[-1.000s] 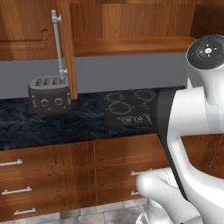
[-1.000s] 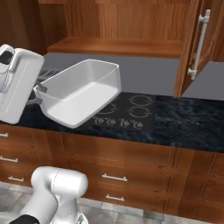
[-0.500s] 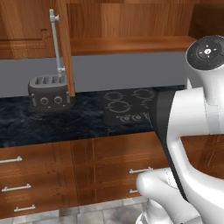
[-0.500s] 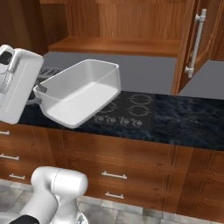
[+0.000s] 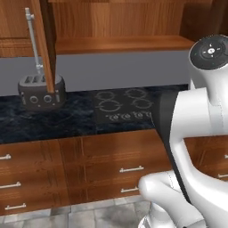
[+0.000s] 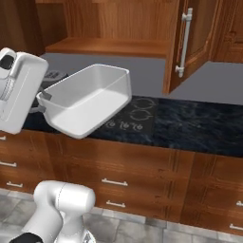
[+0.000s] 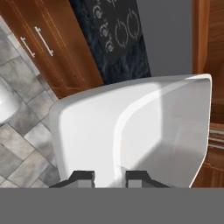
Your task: Retrieve the tupperware from the cabinet, then place the raw meat into the tupperware to avoid contamination.
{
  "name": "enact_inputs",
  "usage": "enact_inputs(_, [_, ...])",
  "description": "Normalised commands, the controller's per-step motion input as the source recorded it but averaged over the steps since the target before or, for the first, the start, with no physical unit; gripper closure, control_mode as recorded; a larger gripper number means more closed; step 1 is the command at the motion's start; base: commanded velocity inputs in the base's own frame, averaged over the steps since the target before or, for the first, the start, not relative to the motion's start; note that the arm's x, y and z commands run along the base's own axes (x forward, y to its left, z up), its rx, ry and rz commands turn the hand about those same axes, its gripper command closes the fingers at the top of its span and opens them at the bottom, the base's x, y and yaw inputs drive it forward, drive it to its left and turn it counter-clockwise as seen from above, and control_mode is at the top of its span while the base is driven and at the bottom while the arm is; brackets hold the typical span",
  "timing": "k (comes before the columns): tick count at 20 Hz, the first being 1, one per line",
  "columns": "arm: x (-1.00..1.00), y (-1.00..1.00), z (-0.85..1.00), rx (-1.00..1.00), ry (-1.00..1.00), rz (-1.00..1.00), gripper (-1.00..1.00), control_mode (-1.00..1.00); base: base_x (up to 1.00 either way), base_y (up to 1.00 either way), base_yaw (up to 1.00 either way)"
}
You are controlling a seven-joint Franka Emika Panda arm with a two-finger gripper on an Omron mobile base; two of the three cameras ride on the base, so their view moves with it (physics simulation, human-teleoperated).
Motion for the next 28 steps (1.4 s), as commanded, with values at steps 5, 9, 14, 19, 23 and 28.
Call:
enact_inputs(5, [0.00, 0.00, 0.00, 0.00, 0.00, 0.00, 1.00, 1.00, -0.54, -0.34, 0.01])
enact_inputs(9, [0.00, 0.00, 0.00, 0.00, 0.00, 0.00, 1.00, 1.00, -0.50, -0.32, 0.01])
enact_inputs(14, [0.00, 0.00, 0.00, 0.00, 0.00, 0.00, 1.00, 1.00, -0.38, -0.28, 0.01])
enact_inputs(19, [0.00, 0.00, 0.00, 0.00, 0.00, 0.00, 1.00, 1.00, -0.15, -0.30, 0.02])
enact_inputs(23, [0.00, 0.00, 0.00, 0.00, 0.00, 0.00, 1.00, 1.00, -0.16, -0.34, 0.02])
enact_inputs(28, [0.00, 0.00, 0.00, 0.00, 0.00, 0.00, 1.00, 1.00, -0.25, -0.41, 0.02])
